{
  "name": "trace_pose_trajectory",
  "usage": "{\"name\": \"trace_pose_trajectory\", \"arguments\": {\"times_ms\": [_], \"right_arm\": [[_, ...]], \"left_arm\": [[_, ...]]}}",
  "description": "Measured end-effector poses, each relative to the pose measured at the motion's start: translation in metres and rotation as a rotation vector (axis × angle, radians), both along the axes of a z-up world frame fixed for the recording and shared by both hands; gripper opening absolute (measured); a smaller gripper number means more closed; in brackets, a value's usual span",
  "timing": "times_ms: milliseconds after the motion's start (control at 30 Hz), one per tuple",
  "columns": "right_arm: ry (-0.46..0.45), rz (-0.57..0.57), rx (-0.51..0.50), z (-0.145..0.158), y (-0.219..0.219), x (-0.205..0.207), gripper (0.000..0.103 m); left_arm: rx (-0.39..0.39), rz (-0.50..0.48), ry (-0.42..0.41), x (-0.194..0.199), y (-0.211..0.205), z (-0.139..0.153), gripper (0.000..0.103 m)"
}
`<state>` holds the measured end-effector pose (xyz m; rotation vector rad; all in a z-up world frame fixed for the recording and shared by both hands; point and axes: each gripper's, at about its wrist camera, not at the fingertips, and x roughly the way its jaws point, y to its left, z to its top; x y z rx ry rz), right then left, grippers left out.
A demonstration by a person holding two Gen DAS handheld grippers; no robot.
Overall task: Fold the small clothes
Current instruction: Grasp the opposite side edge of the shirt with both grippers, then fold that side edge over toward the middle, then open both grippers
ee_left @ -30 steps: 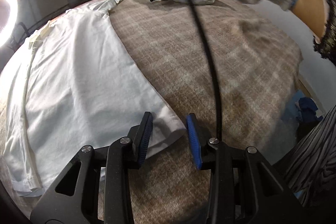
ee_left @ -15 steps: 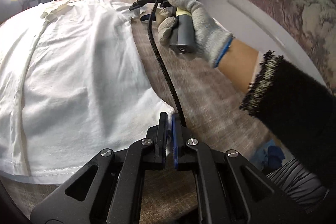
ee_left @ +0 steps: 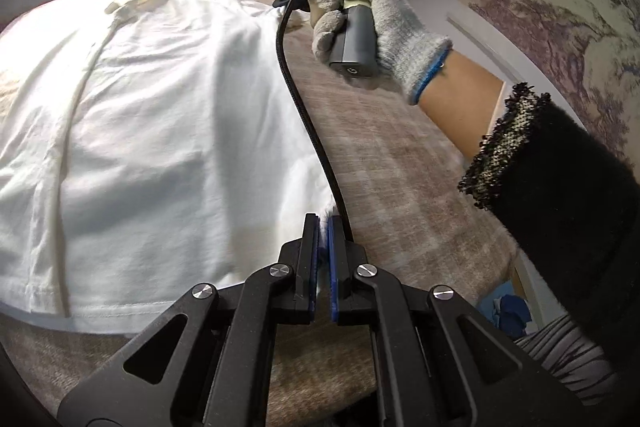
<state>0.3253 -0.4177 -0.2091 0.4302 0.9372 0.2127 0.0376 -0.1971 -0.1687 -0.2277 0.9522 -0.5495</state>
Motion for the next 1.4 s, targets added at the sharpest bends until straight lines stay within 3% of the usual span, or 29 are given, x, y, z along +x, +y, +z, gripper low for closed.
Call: {"name": "trace_pose_trajectory", "arguments": {"times_ms": [267,433,833,1100,1233,1300,1400], "right_arm": [[-0.044,0.089,-0.181,0.025,0.056,-0.002,0.000],[-0.080,0.143,-0.242,0.038,0.093,-0.003,0.000],[-0.098,0.248,-0.308,0.034,0.171,0.006,0.000],[-0.097,0.300,-0.308,0.023,0.207,0.012,0.000],[-0.050,0.320,-0.322,0.008,0.224,0.016,0.011],[-0.021,0.348,-0.283,0.004,0.223,0.018,0.035],[-0.002,0.409,-0.234,0.009,0.217,0.014,0.035]], "left_arm": [[-0.039,0.085,0.008,-0.005,0.031,0.002,0.002],[-0.044,0.134,0.017,-0.010,0.048,0.000,0.002],[-0.042,0.259,0.031,-0.018,0.094,-0.007,0.002],[0.014,0.278,0.080,-0.014,0.106,-0.022,0.002],[0.005,0.280,0.101,-0.015,0.111,-0.027,0.002],[0.020,0.272,0.091,-0.017,0.110,-0.025,0.002],[0.029,0.266,0.076,-0.017,0.112,-0.019,0.018]]}}
